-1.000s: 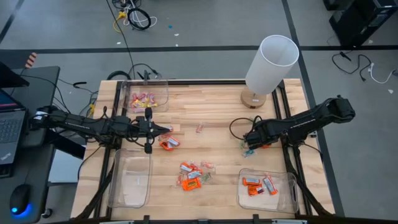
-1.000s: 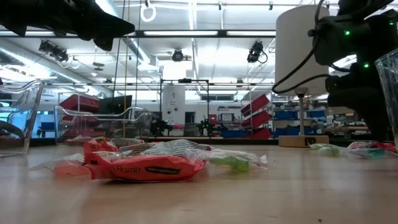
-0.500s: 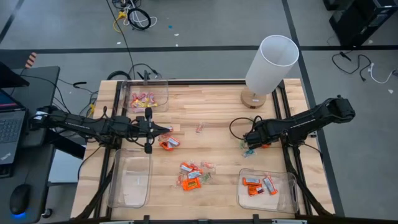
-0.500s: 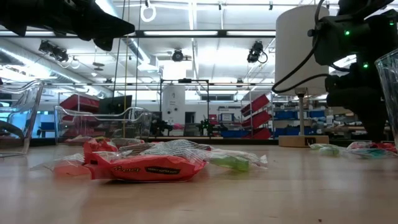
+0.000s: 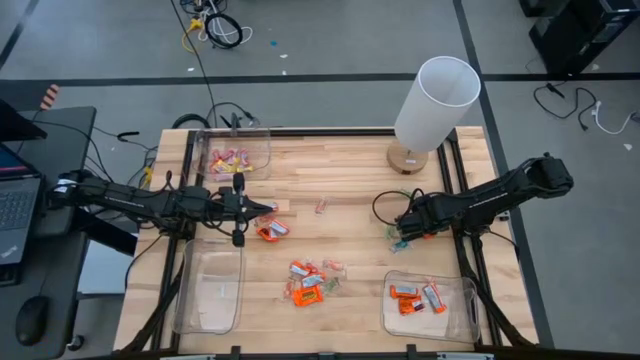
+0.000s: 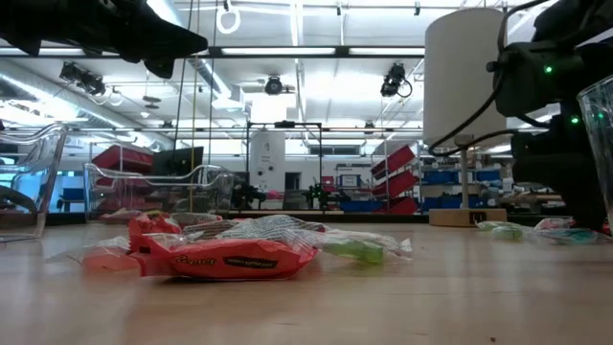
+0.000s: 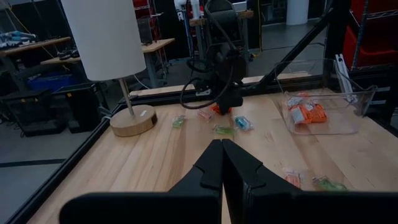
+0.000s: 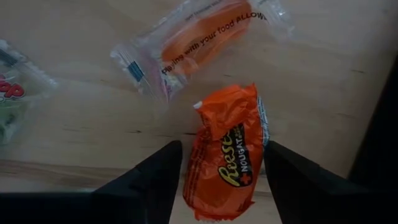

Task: Sort candy
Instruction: Put the chocolate into the bottom right transparent bin

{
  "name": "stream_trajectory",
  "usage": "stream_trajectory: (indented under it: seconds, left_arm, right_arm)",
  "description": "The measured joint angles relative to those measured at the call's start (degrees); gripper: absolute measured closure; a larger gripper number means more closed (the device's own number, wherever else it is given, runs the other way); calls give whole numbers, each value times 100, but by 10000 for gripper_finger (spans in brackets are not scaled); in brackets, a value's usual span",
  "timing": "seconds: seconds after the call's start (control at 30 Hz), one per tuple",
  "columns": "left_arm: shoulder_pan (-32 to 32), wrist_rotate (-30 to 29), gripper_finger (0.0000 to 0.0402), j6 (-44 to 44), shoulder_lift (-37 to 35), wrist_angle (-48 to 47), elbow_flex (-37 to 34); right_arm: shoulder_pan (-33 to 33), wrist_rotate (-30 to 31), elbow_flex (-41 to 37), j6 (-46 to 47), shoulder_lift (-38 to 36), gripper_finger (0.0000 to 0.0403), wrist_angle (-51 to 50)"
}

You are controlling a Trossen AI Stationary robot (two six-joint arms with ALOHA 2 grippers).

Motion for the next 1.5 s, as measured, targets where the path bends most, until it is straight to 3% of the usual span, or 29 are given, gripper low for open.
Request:
stream_trajectory:
  seconds: [0.77,1.27,1.5]
  left_arm:
    - [1,-118,396,-12,-1,30,0]
    - [-1,-116,396,-14,1,30,0]
    - [0,-114,396,-14,-1,28,0]
  right_arm:
    - [-2,-93,17,-63,15,248,96]
    - [-2,-116,17,-59,2,260,97]
    - [0,-293,-20,-22,-352,269,-90]
